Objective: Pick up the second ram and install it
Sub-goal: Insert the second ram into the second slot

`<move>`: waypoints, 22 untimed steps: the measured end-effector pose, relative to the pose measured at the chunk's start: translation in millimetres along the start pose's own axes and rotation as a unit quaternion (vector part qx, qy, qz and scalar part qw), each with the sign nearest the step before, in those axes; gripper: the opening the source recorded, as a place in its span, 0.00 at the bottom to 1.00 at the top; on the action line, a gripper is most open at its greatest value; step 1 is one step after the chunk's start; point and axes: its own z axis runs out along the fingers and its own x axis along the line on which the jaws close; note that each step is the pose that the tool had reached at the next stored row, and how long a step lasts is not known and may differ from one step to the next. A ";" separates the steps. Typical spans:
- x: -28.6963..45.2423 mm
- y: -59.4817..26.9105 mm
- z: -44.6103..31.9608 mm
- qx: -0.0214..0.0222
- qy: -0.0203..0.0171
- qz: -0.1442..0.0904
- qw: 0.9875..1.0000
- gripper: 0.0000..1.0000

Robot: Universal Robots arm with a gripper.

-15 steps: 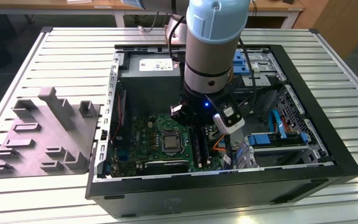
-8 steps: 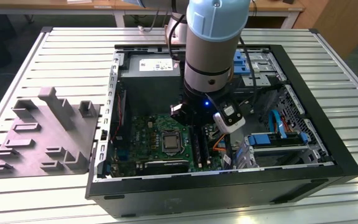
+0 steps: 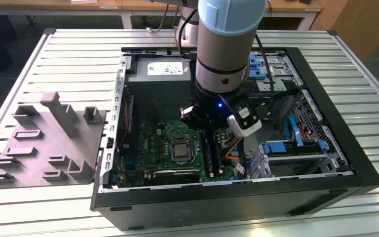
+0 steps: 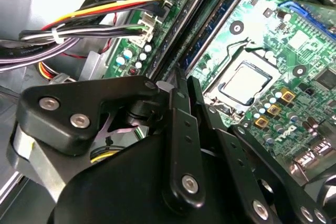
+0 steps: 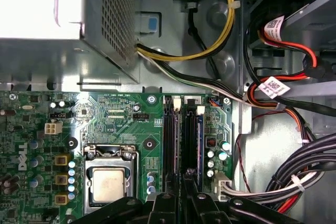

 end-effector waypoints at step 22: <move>0.1 -5.8 -0.3 0.000 0.000 0.000 1.000 0.19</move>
